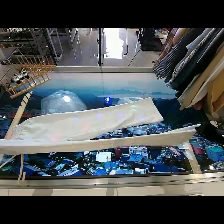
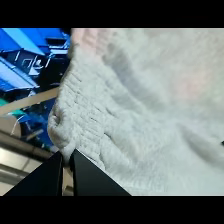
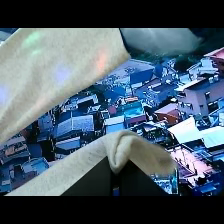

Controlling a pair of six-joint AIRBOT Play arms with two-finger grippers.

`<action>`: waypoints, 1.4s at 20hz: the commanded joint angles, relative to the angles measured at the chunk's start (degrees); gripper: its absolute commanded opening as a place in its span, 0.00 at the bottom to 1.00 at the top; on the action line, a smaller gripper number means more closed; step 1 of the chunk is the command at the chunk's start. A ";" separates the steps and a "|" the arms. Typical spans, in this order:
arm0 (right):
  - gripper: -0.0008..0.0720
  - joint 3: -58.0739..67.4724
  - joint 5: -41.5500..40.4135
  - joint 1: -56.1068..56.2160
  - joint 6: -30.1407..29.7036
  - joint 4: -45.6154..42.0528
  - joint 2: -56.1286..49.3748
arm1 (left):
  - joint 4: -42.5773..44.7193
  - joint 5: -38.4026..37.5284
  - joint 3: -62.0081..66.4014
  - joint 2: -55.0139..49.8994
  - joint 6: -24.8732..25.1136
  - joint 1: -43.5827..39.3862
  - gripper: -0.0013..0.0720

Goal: Fold the clothes and pants, and hang the long-sleeved shirts on hangers.

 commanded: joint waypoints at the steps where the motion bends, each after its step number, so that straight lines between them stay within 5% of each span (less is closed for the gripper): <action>1: 0.06 4.02 -0.59 3.08 0.42 -0.90 -0.96 | -12.52 0.76 0.28 1.64 2.19 2.23 0.04; 5: 0.06 6.25 -10.88 16.92 0.68 -2.27 -16.17 | -12.76 3.98 0.28 -3.78 1.90 0.37 0.04; 9: 0.06 21.35 -19.65 27.34 4.98 -6.75 -39.85 | -13.51 6.95 0.28 -11.85 -1.77 0.31 0.05; 15: 0.06 57.88 -18.88 29.55 12.48 -7.56 -72.87 | -32.41 29.66 0.28 -18.51 -4.57 -0.09 0.04; 20: 0.06 64.94 -24.57 29.66 13.92 -7.48 -81.66 | -38.27 36.68 0.26 -23.26 -4.15 -3.39 0.05; 21: 0.21 64.13 -25.03 29.66 13.90 -7.50 -81.83 | -38.27 36.68 0.26 -24.44 -4.15 -4.26 0.08; 22: 0.55 63.67 -24.76 29.62 13.90 -7.50 -81.83 | -38.27 36.37 0.26 -25.42 -4.20 -5.01 0.18; 23: 0.67 63.67 -23.43 29.51 13.90 -7.50 -81.70 | -38.27 35.67 0.26 -26.21 -4.20 -5.60 0.33; 24: 0.69 63.71 -20.61 29.20 13.92 -7.41 -81.24 | -38.32 35.12 0.26 -26.67 -4.37 -5.88 0.62; 25: 0.72 63.71 -16.90 28.59 13.92 -7.41 -80.48 | -38.32 34.07 0.28 -26.64 -4.81 -5.86 0.78; 28: 0.72 63.65 -3.58 25.79 13.94 -6.99 -77.20 | -38.71 29.09 0.28 -24.74 -3.96 -3.91 0.78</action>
